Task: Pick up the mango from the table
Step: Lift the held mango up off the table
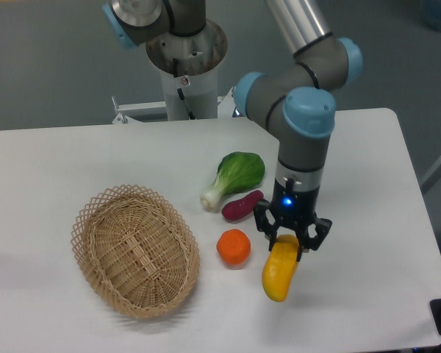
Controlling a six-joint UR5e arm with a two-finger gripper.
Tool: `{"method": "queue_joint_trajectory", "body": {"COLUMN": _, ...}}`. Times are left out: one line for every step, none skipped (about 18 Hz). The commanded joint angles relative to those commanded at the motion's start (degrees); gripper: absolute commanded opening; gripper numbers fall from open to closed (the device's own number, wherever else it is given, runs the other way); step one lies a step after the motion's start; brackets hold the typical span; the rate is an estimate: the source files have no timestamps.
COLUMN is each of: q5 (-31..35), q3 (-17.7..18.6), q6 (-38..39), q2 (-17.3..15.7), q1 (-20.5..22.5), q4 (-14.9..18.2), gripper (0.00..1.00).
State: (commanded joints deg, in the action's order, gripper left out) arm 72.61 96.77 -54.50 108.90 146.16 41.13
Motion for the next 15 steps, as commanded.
{"method": "queue_joint_trajectory", "body": {"q5": -1.14, "q3": -0.09, "q6": 0.79, "q2": -0.70, "q1": 0.17, "q4": 0.00, "gripper": 0.42}}
{"method": "queue_joint_trajectory", "body": {"q5": -2.20, "q3": -0.18, "q6": 1.23, "q2": -1.14, "q1": 0.44, "q4": 0.00, "gripper": 0.42}}
{"method": "queue_joint_trajectory", "body": {"q5": -2.73, "q3": -0.18, "q6": 1.24, "q2": -1.50, "q1": 0.61, "q4": 0.00, "gripper": 0.42}}
{"method": "queue_joint_trajectory", "body": {"q5": -2.82, "q3": -0.09, "q6": 1.24, "q2": -1.50, "q1": 0.62, "q4": 0.00, "gripper": 0.42}}
{"method": "queue_joint_trajectory", "body": {"q5": -2.82, "q3": 0.00, "q6": 1.33, "q2": -1.59, "q1": 0.62, "q4": 0.09, "gripper": 0.42}}
{"method": "queue_joint_trajectory", "body": {"q5": -2.82, "q3": 0.17, "q6": 1.33, "q2": -1.59, "q1": 0.53, "q4": 0.09, "gripper": 0.42}}
{"method": "queue_joint_trajectory", "body": {"q5": -2.82, "q3": 0.17, "q6": 1.33, "q2": -1.59, "q1": 0.53, "q4": 0.09, "gripper": 0.42}}
{"method": "queue_joint_trajectory", "body": {"q5": -3.00, "q3": 0.26, "q6": 1.33, "q2": -2.63, "q1": 0.53, "q4": 0.26, "gripper": 0.42}}
{"method": "queue_joint_trajectory", "body": {"q5": -3.00, "q3": 0.18, "q6": 1.33, "q2": -2.64, "q1": 0.53, "q4": 0.26, "gripper": 0.42}}
{"method": "queue_joint_trajectory", "body": {"q5": -3.00, "q3": 0.17, "q6": 1.33, "q2": -2.64, "q1": 0.53, "q4": 0.26, "gripper": 0.42}}
{"method": "queue_joint_trajectory", "body": {"q5": -3.00, "q3": 0.17, "q6": 1.33, "q2": -2.64, "q1": 0.53, "q4": 0.26, "gripper": 0.42}}
{"method": "queue_joint_trajectory", "body": {"q5": -3.00, "q3": 0.17, "q6": 1.33, "q2": -2.64, "q1": 0.53, "q4": 0.26, "gripper": 0.42}}
{"method": "queue_joint_trajectory", "body": {"q5": -3.00, "q3": 0.26, "q6": 1.33, "q2": -2.64, "q1": 0.53, "q4": 0.35, "gripper": 0.42}}
{"method": "queue_joint_trajectory", "body": {"q5": -3.00, "q3": 0.18, "q6": 1.33, "q2": -2.64, "q1": 0.53, "q4": 0.26, "gripper": 0.42}}
{"method": "queue_joint_trajectory", "body": {"q5": -3.00, "q3": 0.17, "q6": 1.33, "q2": -2.64, "q1": 0.53, "q4": 0.26, "gripper": 0.42}}
